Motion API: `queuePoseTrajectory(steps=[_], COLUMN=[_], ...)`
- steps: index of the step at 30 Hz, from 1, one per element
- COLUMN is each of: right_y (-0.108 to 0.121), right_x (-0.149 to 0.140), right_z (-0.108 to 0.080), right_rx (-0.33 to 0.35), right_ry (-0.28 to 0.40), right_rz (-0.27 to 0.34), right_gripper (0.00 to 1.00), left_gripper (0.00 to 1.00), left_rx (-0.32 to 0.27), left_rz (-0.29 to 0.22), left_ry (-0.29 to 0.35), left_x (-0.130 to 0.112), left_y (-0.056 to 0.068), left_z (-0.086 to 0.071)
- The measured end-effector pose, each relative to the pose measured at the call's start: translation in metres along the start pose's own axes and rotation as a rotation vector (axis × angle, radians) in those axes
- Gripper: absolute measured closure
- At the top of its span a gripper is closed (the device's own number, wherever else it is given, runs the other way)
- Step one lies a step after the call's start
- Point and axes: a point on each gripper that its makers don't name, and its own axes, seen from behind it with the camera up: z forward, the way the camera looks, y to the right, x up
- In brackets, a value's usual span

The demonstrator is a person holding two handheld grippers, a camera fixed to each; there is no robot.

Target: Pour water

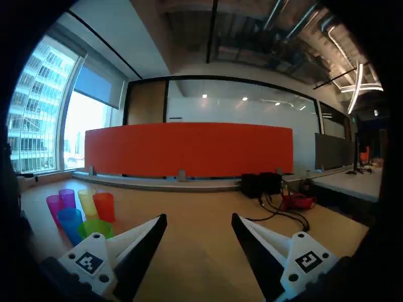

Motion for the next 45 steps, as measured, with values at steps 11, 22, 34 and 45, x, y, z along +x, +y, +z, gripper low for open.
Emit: queuePoseTrajectory(steps=[11,22,34,45], right_y=[0.000,0.008,0.012,0.010], right_x=[0.044,0.124,0.185,0.209], right_z=[0.005,0.012,0.019,0.020], right_rx=[0.041,0.057,0.085,0.109], right_ry=[-0.007,0.008,0.011,0.009], right_rz=[-0.013,-0.040,-0.019,-0.003], right_gripper=[0.00,0.00,0.00,0.00], left_gripper=[0.03,0.03,0.03,0.03], left_rx=[-0.026,-0.105,-0.134,-0.167], left_rz=[-0.018,-0.020,0.005,-0.010], left_ry=[-0.008,-0.011,-0.005,-0.007], left_x=[0.041,0.109,0.180,0.209], left_y=[0.007,0.029,0.030,0.032], left_z=[0.009,0.021,0.033,0.040])
